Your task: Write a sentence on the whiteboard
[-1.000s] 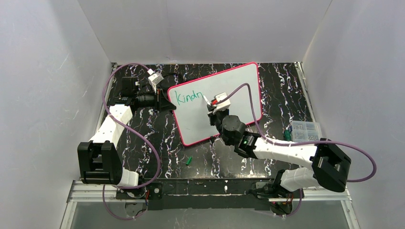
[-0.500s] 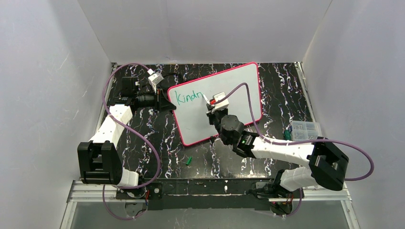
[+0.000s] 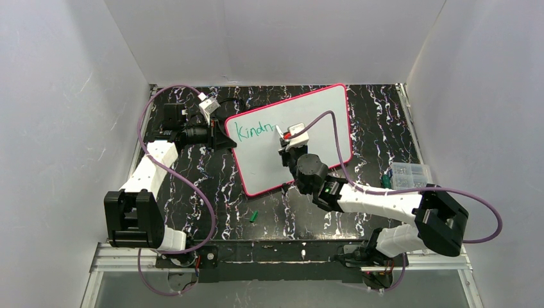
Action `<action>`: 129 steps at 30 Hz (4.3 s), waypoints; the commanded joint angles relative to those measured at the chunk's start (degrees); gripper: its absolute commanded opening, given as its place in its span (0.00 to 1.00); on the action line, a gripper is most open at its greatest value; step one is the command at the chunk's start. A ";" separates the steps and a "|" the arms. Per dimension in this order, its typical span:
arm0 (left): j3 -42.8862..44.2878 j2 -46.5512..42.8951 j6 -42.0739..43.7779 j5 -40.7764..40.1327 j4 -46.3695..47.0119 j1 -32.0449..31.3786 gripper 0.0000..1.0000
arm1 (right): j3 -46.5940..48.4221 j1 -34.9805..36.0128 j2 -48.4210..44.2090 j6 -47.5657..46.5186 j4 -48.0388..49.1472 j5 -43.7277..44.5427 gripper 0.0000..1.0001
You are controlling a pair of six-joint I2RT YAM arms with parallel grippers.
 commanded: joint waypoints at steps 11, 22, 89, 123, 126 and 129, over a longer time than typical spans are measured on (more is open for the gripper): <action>1.23 -1.91 3.95 -3.07 -1.22 -0.26 0.00 | 4.52 -1.13 2.36 -1.51 4.34 -1.91 0.01; 1.23 -1.91 3.99 -3.07 -1.22 -0.29 0.00 | 0.58 -1.04 0.04 3.14 1.25 -3.63 0.01; 1.31 -1.93 4.05 -3.25 -1.29 -0.25 0.00 | 0.59 -3.88 -0.47 2.46 1.18 -5.02 0.01; 1.36 -1.96 3.96 -3.25 -1.31 -0.30 0.00 | -3.89 -2.51 -4.18 6.68 -2.49 -3.42 0.01; 1.32 -1.86 3.98 -3.24 -1.31 -0.24 0.00 | -3.31 -2.13 -3.58 6.31 -2.00 -3.85 0.01; 1.36 -1.95 3.95 -3.25 -1.31 -0.29 0.00 | -2.92 -1.84 -3.28 5.79 -1.35 -4.15 0.01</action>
